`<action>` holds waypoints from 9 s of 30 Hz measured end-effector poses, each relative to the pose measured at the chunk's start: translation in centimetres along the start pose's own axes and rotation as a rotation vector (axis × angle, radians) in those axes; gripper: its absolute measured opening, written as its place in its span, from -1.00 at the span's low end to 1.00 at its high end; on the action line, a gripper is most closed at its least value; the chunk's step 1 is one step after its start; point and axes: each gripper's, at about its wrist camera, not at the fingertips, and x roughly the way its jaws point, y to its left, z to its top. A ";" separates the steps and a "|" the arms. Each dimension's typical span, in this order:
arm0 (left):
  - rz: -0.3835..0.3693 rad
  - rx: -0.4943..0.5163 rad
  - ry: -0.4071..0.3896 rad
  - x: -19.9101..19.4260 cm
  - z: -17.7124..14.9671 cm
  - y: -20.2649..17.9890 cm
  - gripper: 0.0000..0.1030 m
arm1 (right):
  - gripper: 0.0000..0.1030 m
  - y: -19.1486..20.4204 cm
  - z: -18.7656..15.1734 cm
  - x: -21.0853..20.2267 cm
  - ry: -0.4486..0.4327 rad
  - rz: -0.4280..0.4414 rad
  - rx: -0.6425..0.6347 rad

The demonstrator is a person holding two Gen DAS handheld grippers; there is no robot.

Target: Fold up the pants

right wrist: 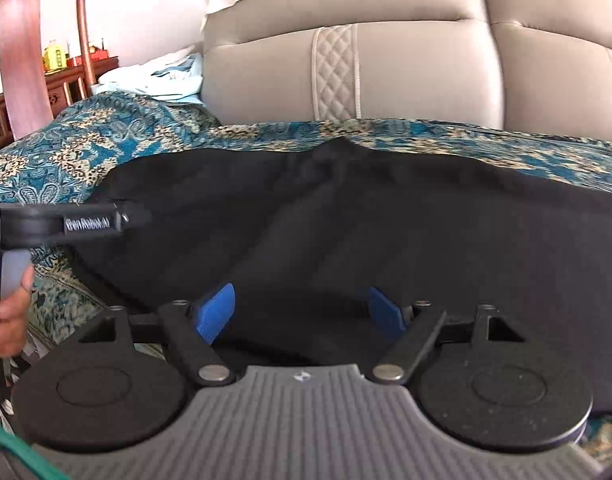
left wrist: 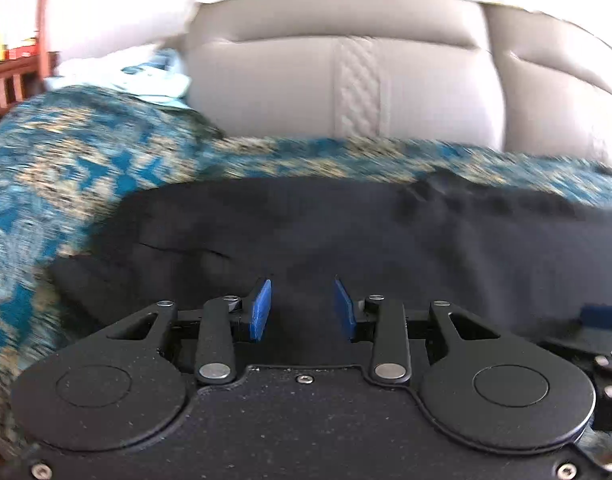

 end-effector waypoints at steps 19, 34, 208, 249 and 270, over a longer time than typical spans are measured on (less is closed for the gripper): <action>0.001 0.075 0.028 0.5 -1.6 -5.8 -0.31 | 0.73 -16.4 -5.2 -11.2 -0.109 -0.125 0.589; 0.007 0.066 0.035 0.6 -1.4 -5.8 -0.30 | 0.73 -21.0 -7.9 -12.9 -0.266 -0.234 0.828; 0.224 -0.620 -0.025 0.5 -3.8 13.9 0.00 | 0.83 -0.3 -2.2 0.9 -0.122 -0.228 -0.096; 0.227 -0.583 -0.045 5.1 -1.8 14.0 0.99 | 0.86 -0.8 -1.9 1.0 -0.104 -0.210 -0.102; 0.280 -0.476 0.000 5.5 -1.4 12.5 0.91 | 0.93 -1.7 -1.7 1.1 -0.096 -0.133 -0.169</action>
